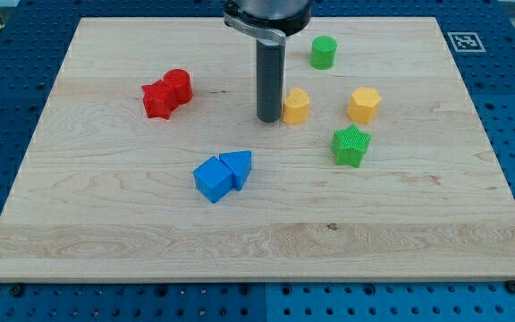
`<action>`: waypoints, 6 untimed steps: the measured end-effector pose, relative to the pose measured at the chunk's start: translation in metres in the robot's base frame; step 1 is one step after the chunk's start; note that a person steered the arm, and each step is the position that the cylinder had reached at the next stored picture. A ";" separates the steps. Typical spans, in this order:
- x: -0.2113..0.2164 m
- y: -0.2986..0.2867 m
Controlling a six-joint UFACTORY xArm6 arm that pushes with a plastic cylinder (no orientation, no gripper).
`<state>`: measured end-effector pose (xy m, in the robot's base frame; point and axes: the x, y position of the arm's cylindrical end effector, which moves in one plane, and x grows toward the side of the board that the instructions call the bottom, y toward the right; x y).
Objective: Slide the yellow heart towards the yellow hexagon
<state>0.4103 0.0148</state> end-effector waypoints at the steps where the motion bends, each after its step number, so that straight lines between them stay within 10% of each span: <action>1: 0.000 0.031; 6: -0.016 0.054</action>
